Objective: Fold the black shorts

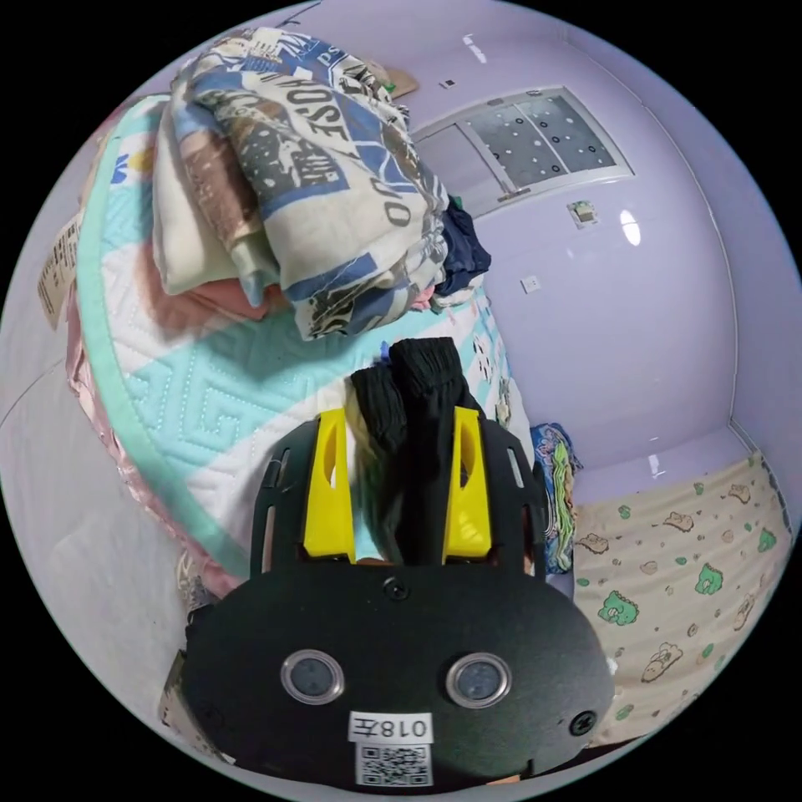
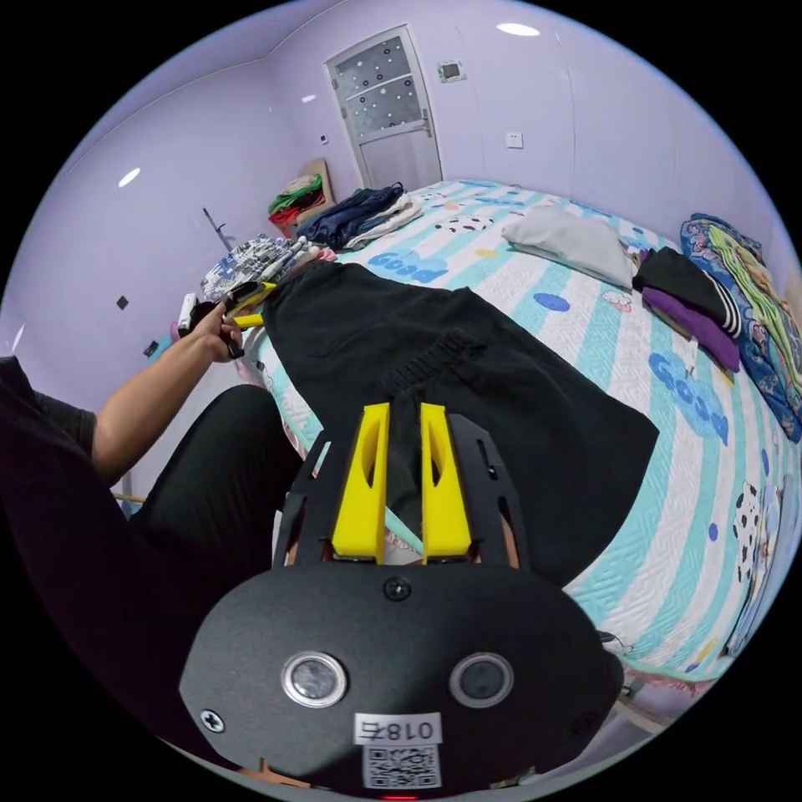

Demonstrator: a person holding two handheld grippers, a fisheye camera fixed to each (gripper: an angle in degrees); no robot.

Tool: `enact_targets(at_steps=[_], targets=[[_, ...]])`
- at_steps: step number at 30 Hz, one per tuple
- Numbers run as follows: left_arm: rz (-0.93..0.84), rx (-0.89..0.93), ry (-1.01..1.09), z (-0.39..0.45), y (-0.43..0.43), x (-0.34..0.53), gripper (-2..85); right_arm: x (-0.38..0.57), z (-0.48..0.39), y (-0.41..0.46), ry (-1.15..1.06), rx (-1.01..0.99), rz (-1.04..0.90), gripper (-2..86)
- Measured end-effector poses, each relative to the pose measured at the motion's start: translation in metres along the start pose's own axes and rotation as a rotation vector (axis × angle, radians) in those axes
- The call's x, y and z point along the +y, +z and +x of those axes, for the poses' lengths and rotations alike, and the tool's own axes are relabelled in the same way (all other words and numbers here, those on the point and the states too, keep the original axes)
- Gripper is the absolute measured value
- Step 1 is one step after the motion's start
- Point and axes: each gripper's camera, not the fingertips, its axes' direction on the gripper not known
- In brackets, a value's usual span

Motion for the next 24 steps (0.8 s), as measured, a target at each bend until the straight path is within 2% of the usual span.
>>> enact_targets(at_steps=[3,6,8,13,17,20,24], targets=[[-0.024,-0.016,0.038,0.014,0.001,-0.005,18.3,0.000,0.005,0.000,0.025,-0.017,0.007,6.3],[-0.033,0.089,0.033,0.016,-0.001,-0.006,16.9,0.001,0.012,-0.002,0.058,-0.031,0.019,6.0],[-0.053,0.031,0.032,0.018,0.005,-0.009,16.7,0.003,0.016,-0.004,0.068,-0.030,0.024,5.8],[-0.071,0.026,0.006,0.034,0.013,-0.021,14.9,0.013,0.028,-0.011,0.077,-0.013,0.021,5.3],[-0.099,-0.073,0.004,0.066,0.017,-0.036,10.1,0.023,0.042,-0.014,0.115,-0.026,0.016,4.5],[-0.061,0.026,0.018,0.086,0.007,-0.037,5.6,0.030,0.054,-0.022,0.146,-0.046,0.040,3.3],[-0.017,0.051,0.096,0.152,-0.007,-0.038,4.9,0.042,0.075,-0.040,0.183,-0.026,0.086,2.0]])
